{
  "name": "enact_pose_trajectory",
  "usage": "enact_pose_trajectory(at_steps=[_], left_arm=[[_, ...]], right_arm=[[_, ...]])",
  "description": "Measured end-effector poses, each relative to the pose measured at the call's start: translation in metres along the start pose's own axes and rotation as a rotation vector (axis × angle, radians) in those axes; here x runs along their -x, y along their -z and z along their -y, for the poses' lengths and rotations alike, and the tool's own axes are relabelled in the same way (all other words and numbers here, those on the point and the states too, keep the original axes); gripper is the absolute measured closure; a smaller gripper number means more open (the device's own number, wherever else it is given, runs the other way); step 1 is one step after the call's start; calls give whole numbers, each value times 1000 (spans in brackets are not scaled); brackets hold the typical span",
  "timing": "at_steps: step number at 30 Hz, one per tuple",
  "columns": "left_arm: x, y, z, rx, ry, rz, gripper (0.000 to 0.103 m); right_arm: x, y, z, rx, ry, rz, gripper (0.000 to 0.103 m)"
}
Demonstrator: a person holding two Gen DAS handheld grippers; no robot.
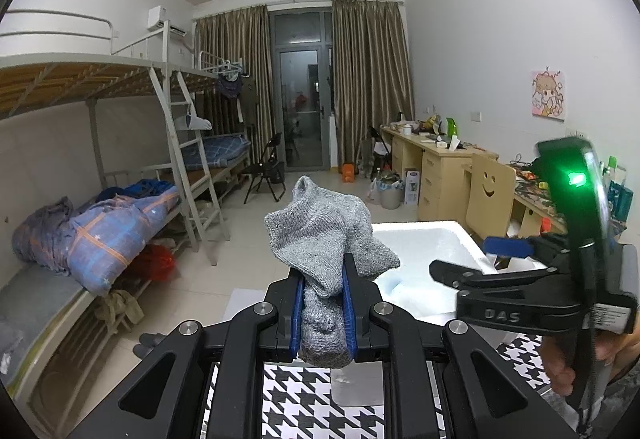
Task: Organize soft objects
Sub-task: 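Open the right tool to drop the white foam roller into the box, then move the grey sock over the box and open the left tool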
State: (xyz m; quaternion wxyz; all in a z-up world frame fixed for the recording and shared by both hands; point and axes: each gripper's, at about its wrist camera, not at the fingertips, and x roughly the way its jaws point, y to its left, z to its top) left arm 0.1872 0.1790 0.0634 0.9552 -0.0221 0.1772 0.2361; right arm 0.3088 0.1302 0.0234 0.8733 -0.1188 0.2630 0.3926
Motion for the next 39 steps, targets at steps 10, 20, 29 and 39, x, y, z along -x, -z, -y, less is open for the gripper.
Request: enact_pose_trajectory(at_steps=[10,20,29,39], left_arm=[[-9,-7,9,-10,40,-14,85],[-17,-11,20,-38,74,-21,85],[-33,-12,31,-49,112,-62,85],[-49,-13,49,-56,154,-95,85]], right_arm=[[26,1,8,-22,20,43,21],[45,7,18,-35,57,67,18],[64,13,25,-39,94,104,11],[80,25,35,-43,120,107,11]])
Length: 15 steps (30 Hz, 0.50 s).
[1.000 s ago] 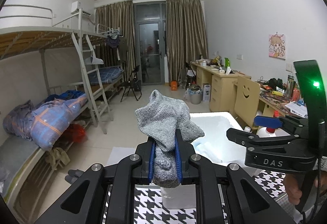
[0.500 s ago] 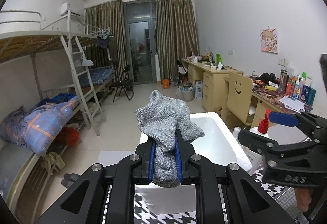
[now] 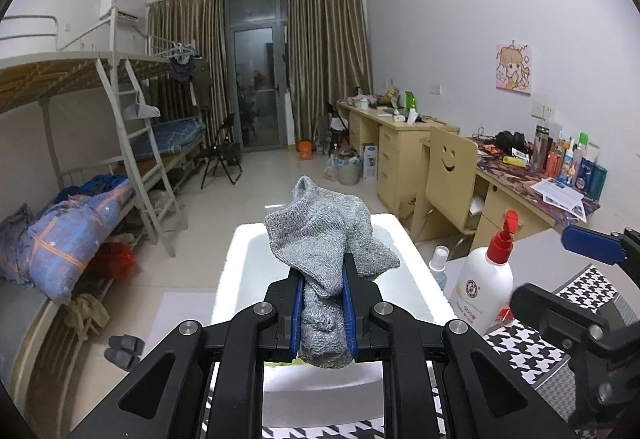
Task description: Organize soft objects
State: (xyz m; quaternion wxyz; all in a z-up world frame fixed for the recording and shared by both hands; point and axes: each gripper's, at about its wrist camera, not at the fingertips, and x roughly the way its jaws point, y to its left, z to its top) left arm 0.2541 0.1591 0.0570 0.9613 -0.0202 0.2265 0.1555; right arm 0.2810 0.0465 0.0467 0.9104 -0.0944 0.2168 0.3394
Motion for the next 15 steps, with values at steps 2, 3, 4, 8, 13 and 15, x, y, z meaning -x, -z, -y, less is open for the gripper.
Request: enact_pose_trajectory(at_steps=[2,3,4,8,13,15], left_arm=[[-4,0,1,4,5,-6,85],[-6,0,1,10,10,-11,85],[-8,-1,-1,20,15,-15,85],[-21,-3,-7,44,0,-53,31],[-13,-1,-11,54,-60,-26,16],[-7,1,-13,62,-57,-23,14]], right_arm=[[1,3,2,2,9,0,11],[2,4,3,-1,10,-1,11],[3,5,5,-4,10,-1,11],[9,9,8,-11,24,14,11],[17,11,10,-18,20,27,11],[20,12,11,-26,19,31,11]])
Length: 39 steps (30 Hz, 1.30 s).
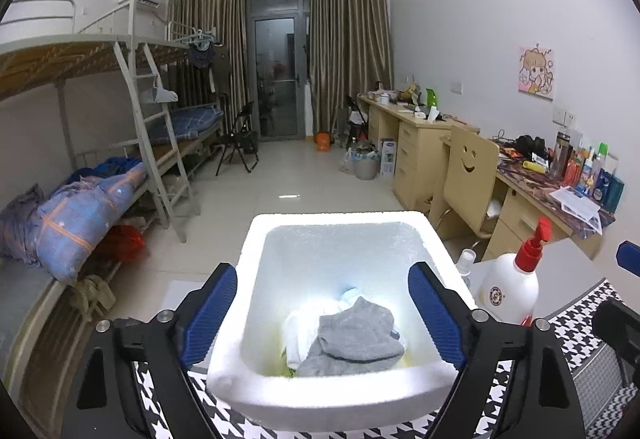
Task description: Organize soft objects
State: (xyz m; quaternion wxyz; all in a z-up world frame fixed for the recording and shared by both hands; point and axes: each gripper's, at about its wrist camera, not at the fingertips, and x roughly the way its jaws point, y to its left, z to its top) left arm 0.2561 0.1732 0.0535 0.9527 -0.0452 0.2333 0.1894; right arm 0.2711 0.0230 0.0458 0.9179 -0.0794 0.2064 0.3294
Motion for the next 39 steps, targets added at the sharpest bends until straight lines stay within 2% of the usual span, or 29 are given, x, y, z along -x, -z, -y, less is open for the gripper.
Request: enact_pose_trajectory(at_steps=[7,18,34,39], left_arm=[[26,4,0,5,6,40,4],[83,17,6,-2,20,101,1],[166,40,16,-34,37,199,1],[187,49,18,-38,41,215,1]], right_arm=[[10,3,-1,-15,-6,14,11],[51,14,-8,-26,-34,60,11],[119,30,-27,1,-22,129,11],[139,39,-32,7,-37,158,6]])
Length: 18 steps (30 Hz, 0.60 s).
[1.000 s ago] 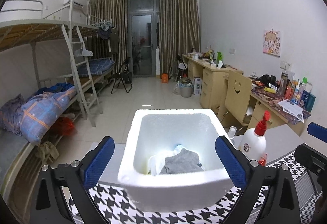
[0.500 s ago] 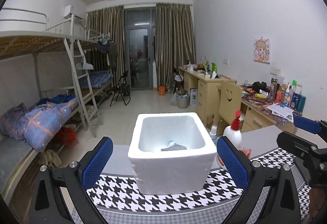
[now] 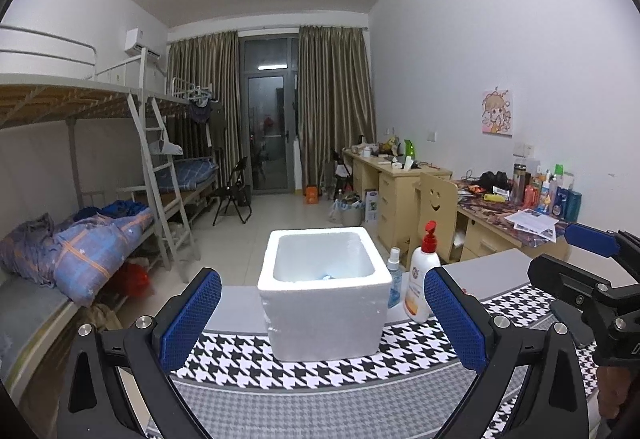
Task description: Organize soft objects
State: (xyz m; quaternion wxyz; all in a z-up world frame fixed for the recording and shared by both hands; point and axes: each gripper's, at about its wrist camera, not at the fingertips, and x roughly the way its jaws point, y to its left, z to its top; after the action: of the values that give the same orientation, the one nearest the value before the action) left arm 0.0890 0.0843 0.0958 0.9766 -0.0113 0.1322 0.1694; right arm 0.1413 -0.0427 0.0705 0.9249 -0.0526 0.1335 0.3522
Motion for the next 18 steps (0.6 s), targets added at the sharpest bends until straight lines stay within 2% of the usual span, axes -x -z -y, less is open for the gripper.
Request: enact_pose_trajectory(at_steps=[14,18], left_arm=[[59,20,6,0,28,76,1],[68,26,7,-2,21,90,1]], right_arm=[[46,18,-14,18,40,51,4],[53,27,-14,2,20,41,3]])
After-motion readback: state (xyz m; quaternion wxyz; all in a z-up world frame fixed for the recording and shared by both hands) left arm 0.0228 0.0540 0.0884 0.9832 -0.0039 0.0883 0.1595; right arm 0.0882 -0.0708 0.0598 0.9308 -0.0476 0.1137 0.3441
